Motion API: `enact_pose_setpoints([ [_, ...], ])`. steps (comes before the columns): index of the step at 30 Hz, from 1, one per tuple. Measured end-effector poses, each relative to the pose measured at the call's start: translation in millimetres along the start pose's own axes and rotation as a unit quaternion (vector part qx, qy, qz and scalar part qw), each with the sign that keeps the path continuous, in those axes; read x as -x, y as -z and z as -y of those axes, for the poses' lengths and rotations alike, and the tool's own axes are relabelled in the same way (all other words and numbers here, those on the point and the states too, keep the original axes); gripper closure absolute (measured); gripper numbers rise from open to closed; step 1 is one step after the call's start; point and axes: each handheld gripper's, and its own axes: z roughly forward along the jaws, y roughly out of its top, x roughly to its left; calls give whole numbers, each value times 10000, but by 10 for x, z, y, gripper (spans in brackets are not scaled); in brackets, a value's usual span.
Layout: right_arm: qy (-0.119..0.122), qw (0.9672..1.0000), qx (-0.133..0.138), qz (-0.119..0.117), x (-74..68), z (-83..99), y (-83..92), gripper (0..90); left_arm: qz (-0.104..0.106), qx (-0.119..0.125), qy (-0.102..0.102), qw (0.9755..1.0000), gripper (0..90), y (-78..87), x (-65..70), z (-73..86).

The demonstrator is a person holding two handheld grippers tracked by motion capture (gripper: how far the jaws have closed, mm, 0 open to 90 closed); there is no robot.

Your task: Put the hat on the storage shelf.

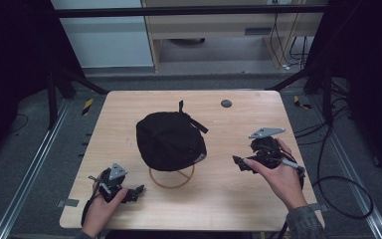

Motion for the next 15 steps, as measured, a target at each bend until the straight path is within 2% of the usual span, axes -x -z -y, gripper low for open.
enact_pose_setpoints([
  [15, -89, 9999, -23, -144, 21, 294, -144, 51, 3, 2, 18, 10000, 0, 0, 4, 2],
])
